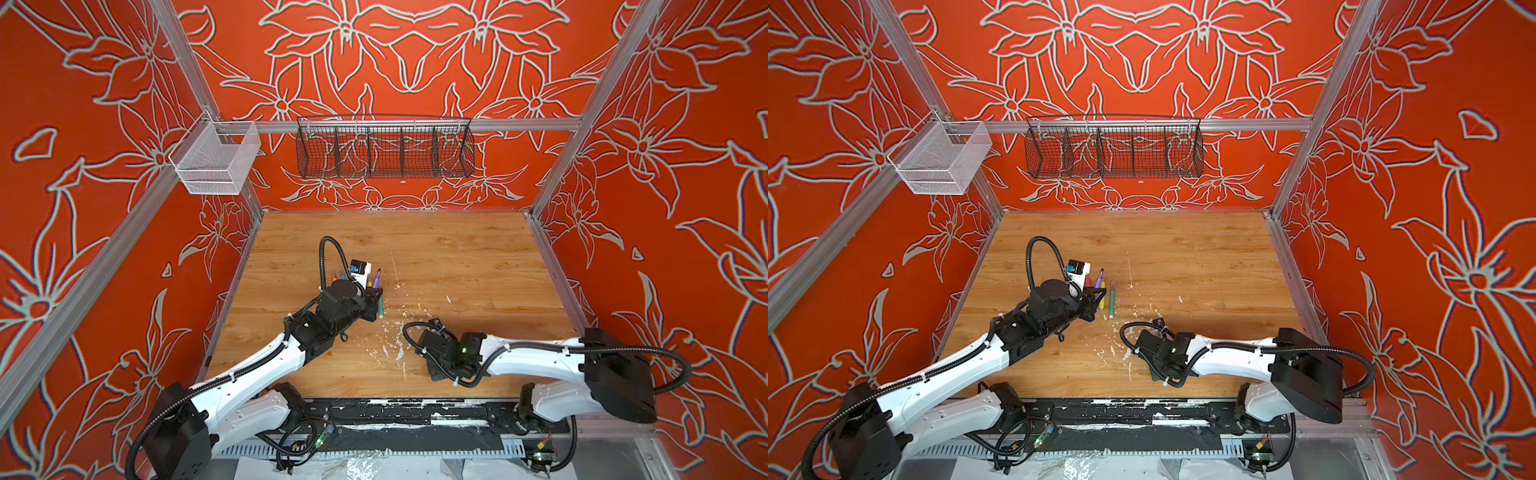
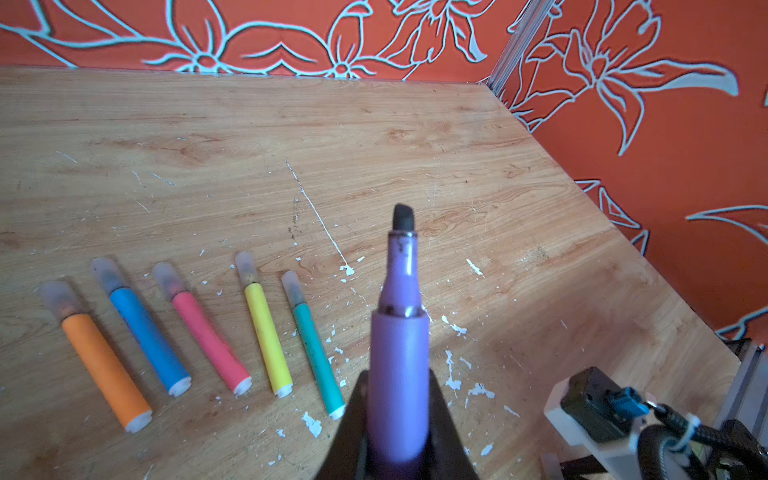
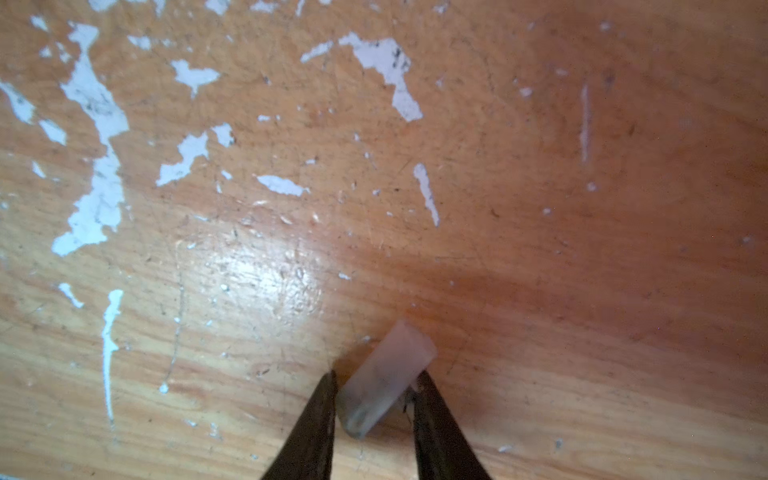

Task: Insert the pens into the pen caps
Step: 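Close the right gripper on the translucent cap and lift it, then carry the cap over the purple marker tip with the right gripper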

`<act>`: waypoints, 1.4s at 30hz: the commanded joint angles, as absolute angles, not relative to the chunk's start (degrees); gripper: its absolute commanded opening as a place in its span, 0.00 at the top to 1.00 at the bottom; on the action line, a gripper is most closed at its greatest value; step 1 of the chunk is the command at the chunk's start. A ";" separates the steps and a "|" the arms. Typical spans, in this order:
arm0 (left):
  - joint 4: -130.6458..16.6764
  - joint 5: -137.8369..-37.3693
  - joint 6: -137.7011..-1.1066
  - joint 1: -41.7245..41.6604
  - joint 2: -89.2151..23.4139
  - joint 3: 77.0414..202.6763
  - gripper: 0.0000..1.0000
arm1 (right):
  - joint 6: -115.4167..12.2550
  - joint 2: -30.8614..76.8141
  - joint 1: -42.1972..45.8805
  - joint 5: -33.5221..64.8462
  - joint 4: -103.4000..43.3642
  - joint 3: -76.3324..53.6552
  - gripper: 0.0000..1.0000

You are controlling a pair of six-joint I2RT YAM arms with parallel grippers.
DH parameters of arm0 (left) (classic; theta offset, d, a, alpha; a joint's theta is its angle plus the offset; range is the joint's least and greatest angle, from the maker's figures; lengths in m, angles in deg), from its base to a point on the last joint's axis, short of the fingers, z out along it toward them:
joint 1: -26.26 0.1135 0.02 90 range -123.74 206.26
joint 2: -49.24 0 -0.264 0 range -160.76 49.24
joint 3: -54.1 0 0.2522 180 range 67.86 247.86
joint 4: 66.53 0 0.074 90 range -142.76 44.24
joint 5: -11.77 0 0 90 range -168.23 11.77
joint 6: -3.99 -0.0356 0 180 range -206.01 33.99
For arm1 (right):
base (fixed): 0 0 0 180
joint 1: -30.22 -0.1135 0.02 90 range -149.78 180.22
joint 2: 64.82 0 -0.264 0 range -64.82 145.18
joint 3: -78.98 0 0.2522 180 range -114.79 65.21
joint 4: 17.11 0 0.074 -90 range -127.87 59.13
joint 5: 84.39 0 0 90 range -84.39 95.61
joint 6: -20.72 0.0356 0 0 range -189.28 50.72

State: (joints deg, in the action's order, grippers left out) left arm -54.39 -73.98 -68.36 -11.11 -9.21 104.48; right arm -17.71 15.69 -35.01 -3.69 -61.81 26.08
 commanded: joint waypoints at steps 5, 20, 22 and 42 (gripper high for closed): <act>-54.43 -73.93 -68.37 -10.96 -8.50 104.25 1.00 | -18.26 18.47 -34.73 -4.86 -63.15 25.62 0.59; -54.26 -74.01 -68.43 -10.98 -7.82 104.17 1.00 | -17.73 21.31 -34.73 -7.39 -65.25 24.05 0.78; -54.26 -74.01 -68.34 -11.00 -7.80 104.16 1.00 | -17.60 21.13 -34.72 -7.65 -65.28 24.48 0.81; -55.31 -75.48 -68.74 -10.95 -7.80 103.47 1.00 | -16.81 21.41 -34.65 -8.23 -63.53 25.85 0.88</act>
State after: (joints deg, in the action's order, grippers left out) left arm -54.48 -74.33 -68.36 -11.11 -8.65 104.41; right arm -17.86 20.58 -35.05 -7.49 -60.56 22.63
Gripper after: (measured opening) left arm 0.149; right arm 0.169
